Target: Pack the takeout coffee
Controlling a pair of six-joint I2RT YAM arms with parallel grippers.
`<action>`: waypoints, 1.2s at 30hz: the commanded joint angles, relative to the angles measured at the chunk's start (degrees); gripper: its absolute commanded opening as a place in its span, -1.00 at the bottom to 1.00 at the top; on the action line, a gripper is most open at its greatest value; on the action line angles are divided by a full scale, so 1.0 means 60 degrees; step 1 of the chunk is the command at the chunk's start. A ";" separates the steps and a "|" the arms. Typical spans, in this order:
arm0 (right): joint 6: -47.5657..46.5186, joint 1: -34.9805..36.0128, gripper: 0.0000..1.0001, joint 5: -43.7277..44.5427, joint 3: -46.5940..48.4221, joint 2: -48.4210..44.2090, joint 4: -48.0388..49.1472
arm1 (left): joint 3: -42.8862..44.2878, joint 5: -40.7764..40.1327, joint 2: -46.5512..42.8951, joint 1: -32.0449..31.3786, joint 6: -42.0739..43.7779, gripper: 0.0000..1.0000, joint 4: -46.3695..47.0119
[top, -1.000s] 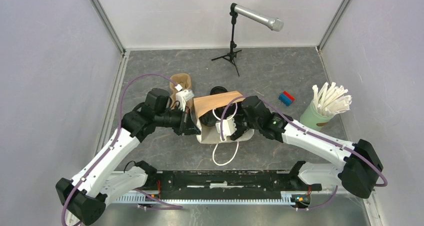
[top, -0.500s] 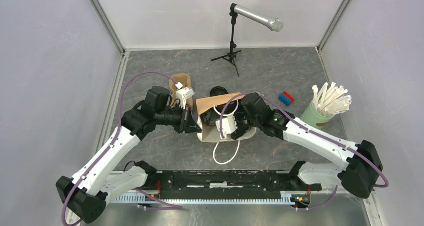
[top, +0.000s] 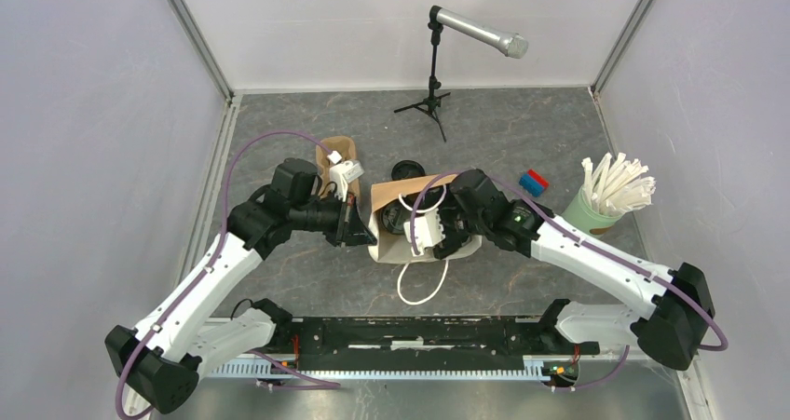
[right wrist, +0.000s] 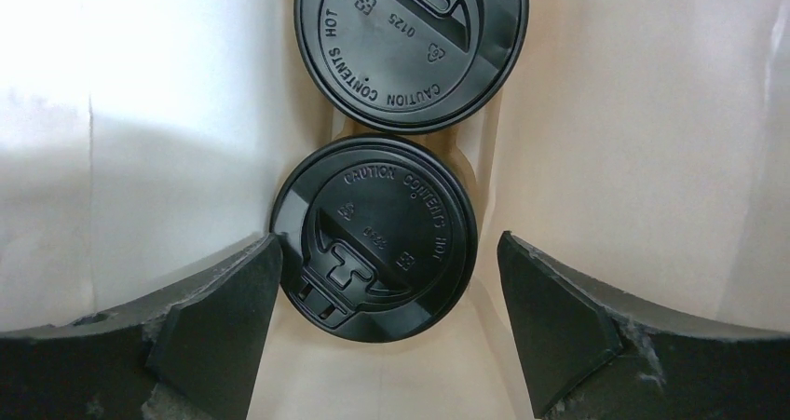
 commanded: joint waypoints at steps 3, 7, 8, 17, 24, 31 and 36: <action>0.0166 -0.0031 0.70 -0.0146 0.0703 -0.0320 -0.0340 | 0.0339 0.0326 0.0090 0.0004 -0.0072 -0.95 0.0325; 0.0290 -0.0032 0.58 -0.0252 0.0883 -0.0421 -0.0484 | 0.0339 0.0333 0.0116 0.0004 -0.0086 -0.95 0.0325; 0.0330 -0.0032 0.54 -0.0280 0.0895 -0.0426 -0.0506 | 0.0346 0.0343 0.0126 -0.0005 -0.0085 -0.95 0.0341; 0.0492 -0.0018 -0.08 -0.0857 0.1013 -0.0213 -0.0252 | 0.0383 0.0383 0.0205 0.0000 -0.0141 -0.95 0.0423; 0.0344 -0.0018 -0.59 -0.0753 0.0594 -0.0120 0.0356 | 0.0412 0.0365 0.0191 -0.0003 -0.0157 -0.95 0.0428; 0.0210 -0.0014 -0.74 -0.0683 0.0222 -0.0084 0.0347 | 0.0428 0.0339 0.0175 0.0004 -0.0187 -0.95 0.0428; 0.0233 -0.0010 -0.75 -0.0181 -0.0345 -0.0117 0.0968 | 0.0445 0.0368 0.0191 0.0000 -0.0163 -0.95 0.0413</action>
